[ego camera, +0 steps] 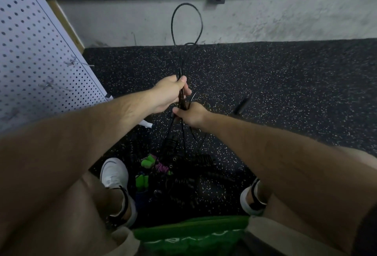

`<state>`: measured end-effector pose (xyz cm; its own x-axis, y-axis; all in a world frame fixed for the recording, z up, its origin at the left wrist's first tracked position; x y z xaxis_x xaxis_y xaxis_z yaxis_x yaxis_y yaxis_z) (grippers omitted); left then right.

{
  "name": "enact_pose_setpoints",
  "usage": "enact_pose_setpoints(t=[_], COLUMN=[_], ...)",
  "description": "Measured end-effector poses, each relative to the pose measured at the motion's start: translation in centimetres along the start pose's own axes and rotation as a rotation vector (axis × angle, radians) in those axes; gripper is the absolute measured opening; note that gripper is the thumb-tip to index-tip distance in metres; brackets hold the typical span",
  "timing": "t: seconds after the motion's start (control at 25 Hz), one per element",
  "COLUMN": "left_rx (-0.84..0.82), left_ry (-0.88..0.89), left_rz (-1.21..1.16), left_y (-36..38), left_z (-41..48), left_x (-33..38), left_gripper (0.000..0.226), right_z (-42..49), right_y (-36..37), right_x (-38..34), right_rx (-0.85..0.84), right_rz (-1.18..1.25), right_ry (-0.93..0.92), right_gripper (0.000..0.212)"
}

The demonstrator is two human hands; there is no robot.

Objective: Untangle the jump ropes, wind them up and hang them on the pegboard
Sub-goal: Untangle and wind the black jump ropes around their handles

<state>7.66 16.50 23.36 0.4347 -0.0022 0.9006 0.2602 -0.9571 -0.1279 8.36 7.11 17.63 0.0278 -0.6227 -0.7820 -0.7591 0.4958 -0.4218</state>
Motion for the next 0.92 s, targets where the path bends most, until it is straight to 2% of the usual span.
enact_pose_setpoints(t=[0.08, 0.2, 0.28, 0.4, 0.48, 0.56, 0.64, 0.72, 0.8, 0.92], left_rx=[-0.057, -0.193, -0.305, -0.431, -0.486, -0.419, -0.274, -0.161, -0.091, -0.034], left_ry=[0.015, -0.012, 0.012, 0.065, 0.087, 0.108, 0.109, 0.099, 0.172, 0.267], left_rz=[-0.007, -0.019, -0.086, -0.147, -0.098, 0.125, 0.271, 0.224, 0.169, -0.076], left_y=[-0.2, 0.3, 1.3, 2.4, 2.9, 2.9, 2.8, 3.1, 3.0, 2.1], left_z=[-0.4, -1.0, -1.7, -2.4, -2.7, -2.4, -1.9, -1.7, -1.8, -2.1], left_x=[0.4, -0.6, -1.0, -0.1, 0.6, 0.2, -0.4, -0.1, 2.1, 6.9], left_gripper=[0.035, 0.059, 0.056, 0.059, 0.051, 0.035, 0.019, 0.022, 0.026, 0.025], right_z=[-0.5, -1.0, -1.8, -3.6, -4.7, -5.5, -6.0, -6.3, -6.4, -5.9], right_y=[-0.3, -4.0, -6.8, -9.5, -11.2, -12.7, -13.9, -15.1, -15.9, -14.7], right_x=[-1.5, -4.2, -6.0, -9.1, -10.6, -11.7, -12.3, -12.4, -12.0, -10.6], right_rx=[0.037, 0.212, 0.315, 0.378, 0.415, 0.448, 0.469, 0.479, 0.452, 0.218], right_rz=[0.025, 0.109, 0.151, 0.120, 0.169, 0.245, 0.252, 0.256, 0.257, 0.170], right_ry=[-0.060, -0.103, -0.132, -0.236, -0.300, -0.339, -0.382, -0.419, -0.423, -0.367], right_gripper=[0.028, 0.028, 0.028, 0.033, 0.035, 0.034, 0.035, 0.034, 0.033, 0.043])
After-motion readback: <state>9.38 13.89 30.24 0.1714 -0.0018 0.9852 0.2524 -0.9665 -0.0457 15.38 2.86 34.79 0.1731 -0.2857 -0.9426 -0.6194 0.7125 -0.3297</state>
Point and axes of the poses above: each hand's wrist, its own z-axis towards the middle knuckle, its own y-axis out of the palm, x = y × z, the point moved 9 cm from there along z, towards the middle knuckle, and after that the axes turned 3 degrees about -y, right-handed, at the moved point
